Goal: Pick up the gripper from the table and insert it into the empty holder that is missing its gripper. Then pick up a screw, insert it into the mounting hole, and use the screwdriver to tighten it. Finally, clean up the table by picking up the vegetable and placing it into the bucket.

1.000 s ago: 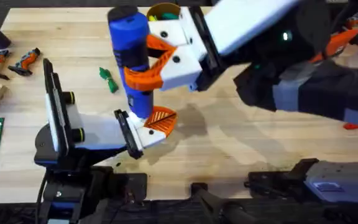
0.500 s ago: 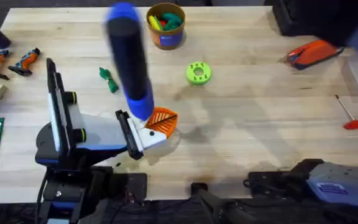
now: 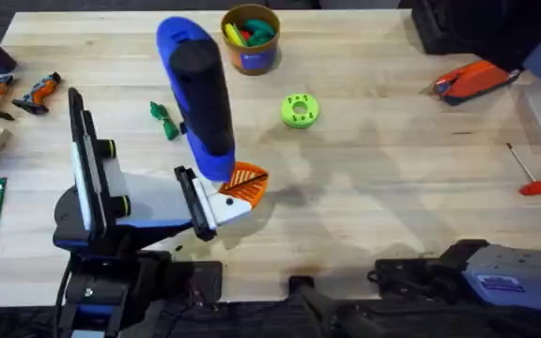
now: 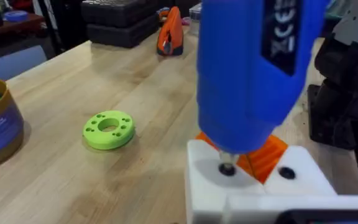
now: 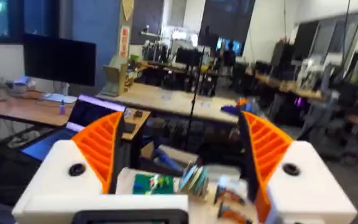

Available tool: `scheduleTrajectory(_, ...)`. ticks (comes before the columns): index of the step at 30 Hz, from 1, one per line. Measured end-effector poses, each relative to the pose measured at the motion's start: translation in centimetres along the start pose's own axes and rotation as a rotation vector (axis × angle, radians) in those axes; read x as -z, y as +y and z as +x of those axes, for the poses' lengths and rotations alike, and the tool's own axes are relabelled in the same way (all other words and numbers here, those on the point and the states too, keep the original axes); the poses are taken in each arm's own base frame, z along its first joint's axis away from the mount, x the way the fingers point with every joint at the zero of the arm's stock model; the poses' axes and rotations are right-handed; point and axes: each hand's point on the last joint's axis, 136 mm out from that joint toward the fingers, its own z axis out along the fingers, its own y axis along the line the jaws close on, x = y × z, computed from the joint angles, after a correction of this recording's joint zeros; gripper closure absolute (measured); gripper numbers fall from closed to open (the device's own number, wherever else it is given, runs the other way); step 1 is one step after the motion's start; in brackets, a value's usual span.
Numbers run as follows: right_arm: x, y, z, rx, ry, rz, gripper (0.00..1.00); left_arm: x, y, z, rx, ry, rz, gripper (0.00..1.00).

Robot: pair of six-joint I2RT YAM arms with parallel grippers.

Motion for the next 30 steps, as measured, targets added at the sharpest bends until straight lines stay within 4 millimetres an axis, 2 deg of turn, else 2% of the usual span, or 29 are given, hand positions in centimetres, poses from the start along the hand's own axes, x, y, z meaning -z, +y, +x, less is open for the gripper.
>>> scheduleTrajectory(10,0.7,-1.8,6.5,-0.292,0.199,0.091,0.01,0.0,0.0,0.0,-0.002,0.0,0.0,0.996)
scheduleTrajectory(18,0.6,-0.5,10.5,-0.36,0.322,0.083,0.01,0.0,0.0,0.0,-0.003,0.0,0.0,0.996)
scheduleTrajectory(22,0.4,0.2,10.8,-0.347,0.333,0.05,0.01,0.0,0.0,0.0,-0.006,0.0,0.0,0.996)
scheduleTrajectory(30,0.7,1.7,8.9,-0.261,0.288,-0.097,0.01,0.0,0.0,0.0,-0.009,0.0,0.0,0.996)
